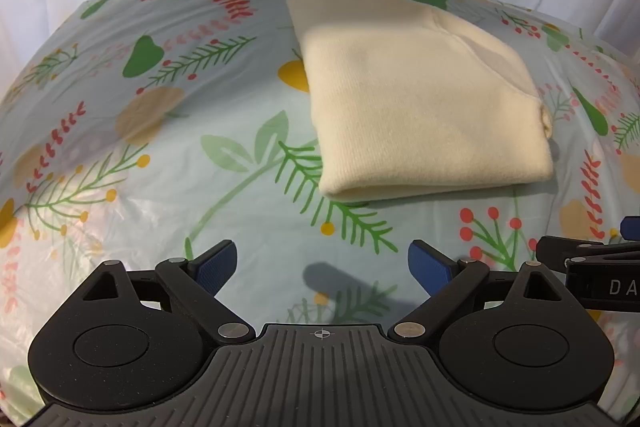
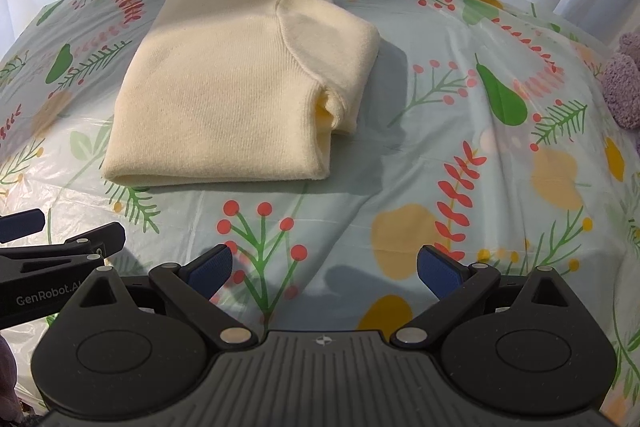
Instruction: Fold small clothes
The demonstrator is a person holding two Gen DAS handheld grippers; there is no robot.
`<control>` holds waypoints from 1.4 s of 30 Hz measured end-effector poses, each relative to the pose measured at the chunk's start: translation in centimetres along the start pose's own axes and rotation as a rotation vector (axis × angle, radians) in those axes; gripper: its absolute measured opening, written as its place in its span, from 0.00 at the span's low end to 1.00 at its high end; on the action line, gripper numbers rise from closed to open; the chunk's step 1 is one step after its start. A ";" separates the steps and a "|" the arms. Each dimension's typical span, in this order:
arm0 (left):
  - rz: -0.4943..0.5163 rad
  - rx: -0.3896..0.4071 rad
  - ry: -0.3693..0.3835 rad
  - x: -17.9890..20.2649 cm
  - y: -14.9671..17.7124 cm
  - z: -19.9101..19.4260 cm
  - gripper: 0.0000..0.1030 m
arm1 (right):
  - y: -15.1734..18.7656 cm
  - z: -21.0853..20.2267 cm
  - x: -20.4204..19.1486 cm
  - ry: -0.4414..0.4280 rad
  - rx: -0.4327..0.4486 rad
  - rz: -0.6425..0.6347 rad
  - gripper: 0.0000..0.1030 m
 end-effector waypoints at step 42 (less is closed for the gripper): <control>-0.006 -0.005 -0.001 0.3 0.1 -0.2 0.93 | 0.1 -0.9 -0.1 0.015 0.035 -0.004 0.96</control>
Point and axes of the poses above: each gripper's, at about its wrist camera, not at the fingertips, and z roughly the way its jaws point, x to its right, y to its underside, the point moved 1 cm from there along z, roughly the way its jaws point, and after that the axes turned 3 degrees about z, right-handed, at the moved point
